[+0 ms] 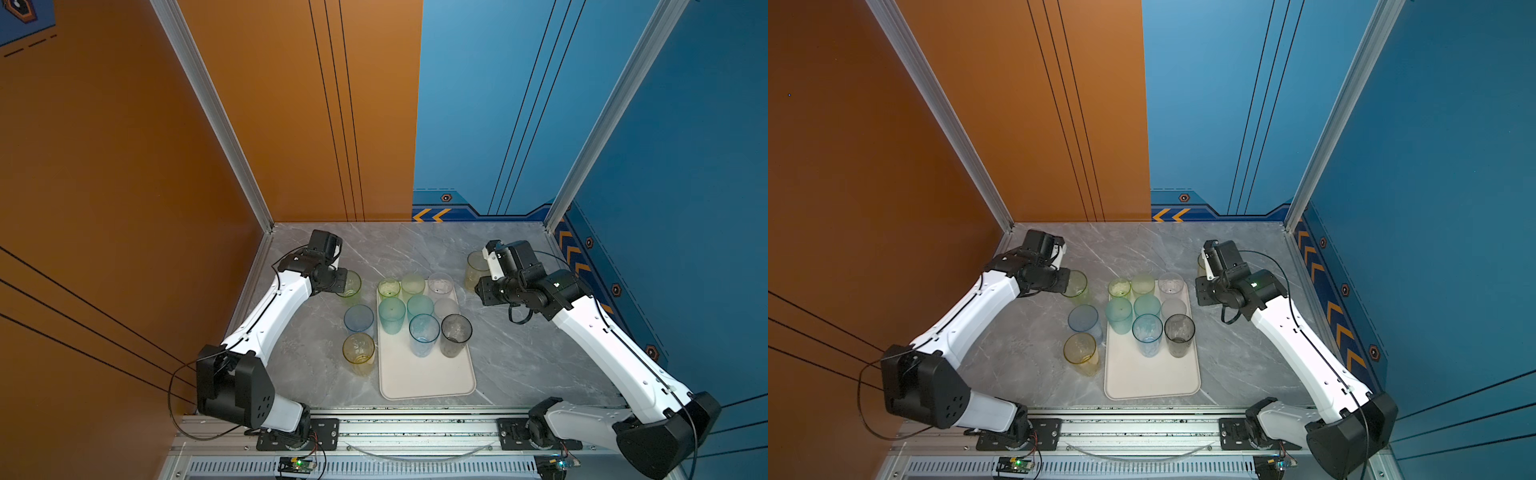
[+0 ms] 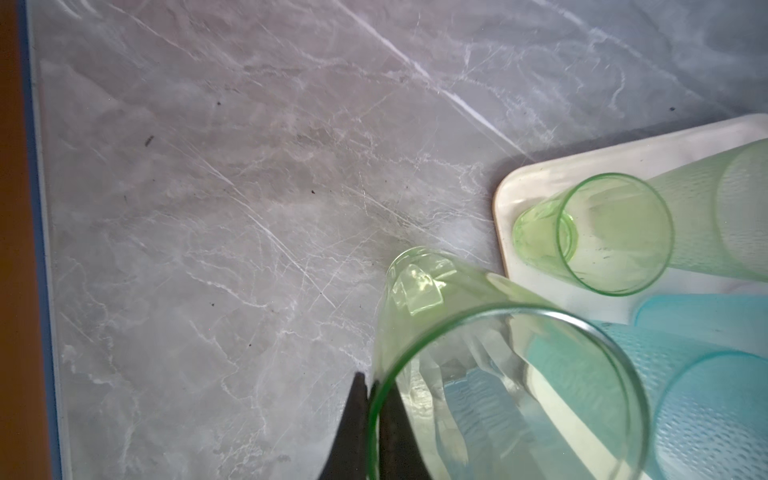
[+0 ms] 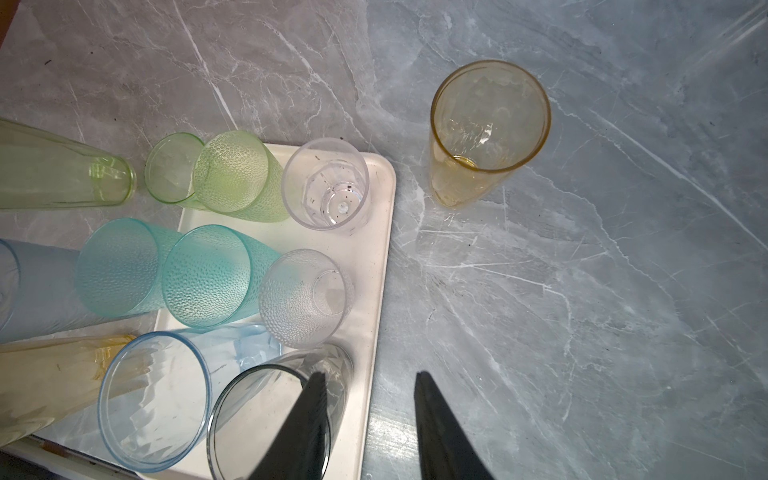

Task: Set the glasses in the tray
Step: 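Lift the green cup with the left gripper and carry it over the tray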

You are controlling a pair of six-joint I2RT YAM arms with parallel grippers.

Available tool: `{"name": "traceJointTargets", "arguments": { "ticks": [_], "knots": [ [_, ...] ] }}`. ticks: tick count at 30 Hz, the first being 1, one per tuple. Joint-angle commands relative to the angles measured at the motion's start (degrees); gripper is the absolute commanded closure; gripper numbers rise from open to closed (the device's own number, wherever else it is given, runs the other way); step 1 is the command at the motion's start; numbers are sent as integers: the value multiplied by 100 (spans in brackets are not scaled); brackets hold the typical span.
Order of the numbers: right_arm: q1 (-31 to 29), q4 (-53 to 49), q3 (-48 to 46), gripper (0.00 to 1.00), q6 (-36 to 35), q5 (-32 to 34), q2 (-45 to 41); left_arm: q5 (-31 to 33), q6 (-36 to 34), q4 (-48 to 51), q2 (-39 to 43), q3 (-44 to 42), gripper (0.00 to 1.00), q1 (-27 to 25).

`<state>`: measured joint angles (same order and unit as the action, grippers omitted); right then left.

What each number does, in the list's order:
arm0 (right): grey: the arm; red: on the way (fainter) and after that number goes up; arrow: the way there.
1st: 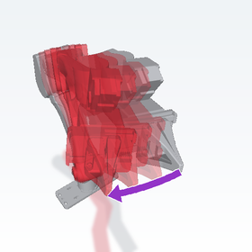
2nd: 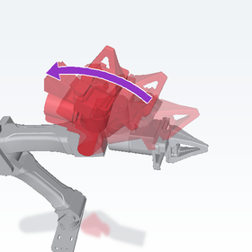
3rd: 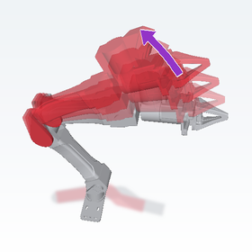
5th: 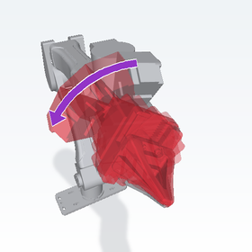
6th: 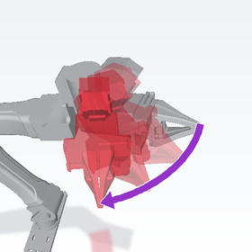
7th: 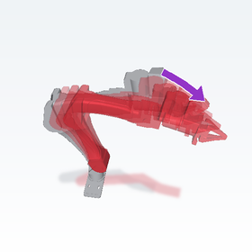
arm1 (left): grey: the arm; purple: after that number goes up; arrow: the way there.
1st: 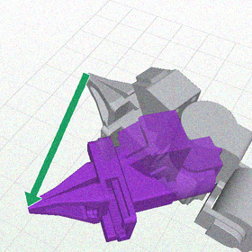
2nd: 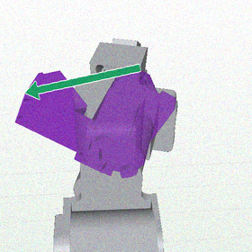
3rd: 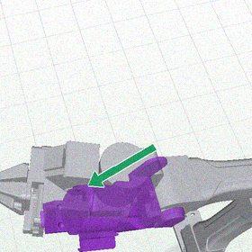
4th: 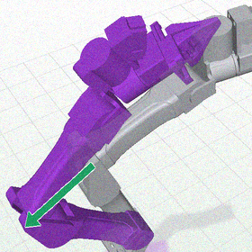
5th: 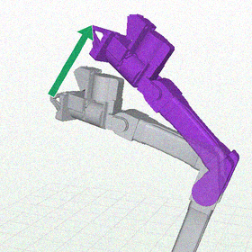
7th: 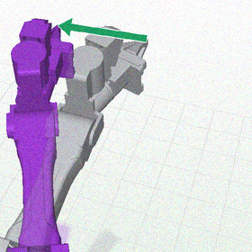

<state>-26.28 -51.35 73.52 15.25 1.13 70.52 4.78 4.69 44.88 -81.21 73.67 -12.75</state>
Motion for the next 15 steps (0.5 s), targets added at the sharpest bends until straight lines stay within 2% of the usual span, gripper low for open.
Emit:
{"name": "traceJointTargets", "arguments": {
  "ticks": [1, 9, 15],
  "knots": [
    [-11, 138, -48, 66, -13, -115, 32, 104, -129, 149, 458, 334, 100, 54],
    [-72, 170, -18, 67, 30, -132, -90, -220, -231, 466, 1300, 933, 99, -83],
    [-170, 173, 27, 67, 82, -164, -165, -595, -249, 879, 1609, 1303, 99, -560]
  ]
}}
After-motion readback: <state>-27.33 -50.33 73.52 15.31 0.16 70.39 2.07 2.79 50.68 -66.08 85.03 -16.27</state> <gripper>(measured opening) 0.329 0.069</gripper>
